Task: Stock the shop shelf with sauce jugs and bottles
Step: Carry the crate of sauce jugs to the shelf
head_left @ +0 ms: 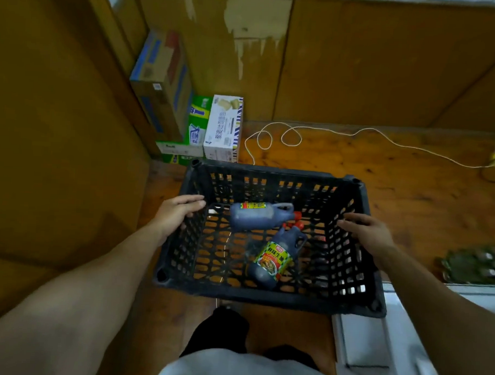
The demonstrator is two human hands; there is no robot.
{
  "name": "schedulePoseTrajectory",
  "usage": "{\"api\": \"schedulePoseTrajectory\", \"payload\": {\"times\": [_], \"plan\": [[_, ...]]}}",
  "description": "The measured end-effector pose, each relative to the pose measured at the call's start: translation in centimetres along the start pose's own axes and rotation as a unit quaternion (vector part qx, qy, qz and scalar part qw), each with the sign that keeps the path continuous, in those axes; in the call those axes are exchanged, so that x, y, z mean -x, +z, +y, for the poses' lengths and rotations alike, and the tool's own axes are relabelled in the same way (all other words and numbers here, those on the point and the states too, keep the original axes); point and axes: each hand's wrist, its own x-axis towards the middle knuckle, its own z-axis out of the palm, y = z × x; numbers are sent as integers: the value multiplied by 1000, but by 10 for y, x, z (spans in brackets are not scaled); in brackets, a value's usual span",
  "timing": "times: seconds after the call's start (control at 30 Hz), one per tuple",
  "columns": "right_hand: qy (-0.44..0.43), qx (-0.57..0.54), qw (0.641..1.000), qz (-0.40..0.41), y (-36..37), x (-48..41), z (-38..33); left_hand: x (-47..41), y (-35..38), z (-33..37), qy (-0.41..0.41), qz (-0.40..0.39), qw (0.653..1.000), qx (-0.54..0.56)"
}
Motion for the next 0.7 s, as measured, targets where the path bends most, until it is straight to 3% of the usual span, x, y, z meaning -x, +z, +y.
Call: {"api": "schedulePoseTrajectory", "payload": {"times": [0.27,0.7], "plan": [[20,-56,997,43,-27,-93,-46,-135,34,108,27,-47,998,-37],[67,-140,981,118,-119,-271,-91,-324,169,270,32,-112,989,-92]]}}
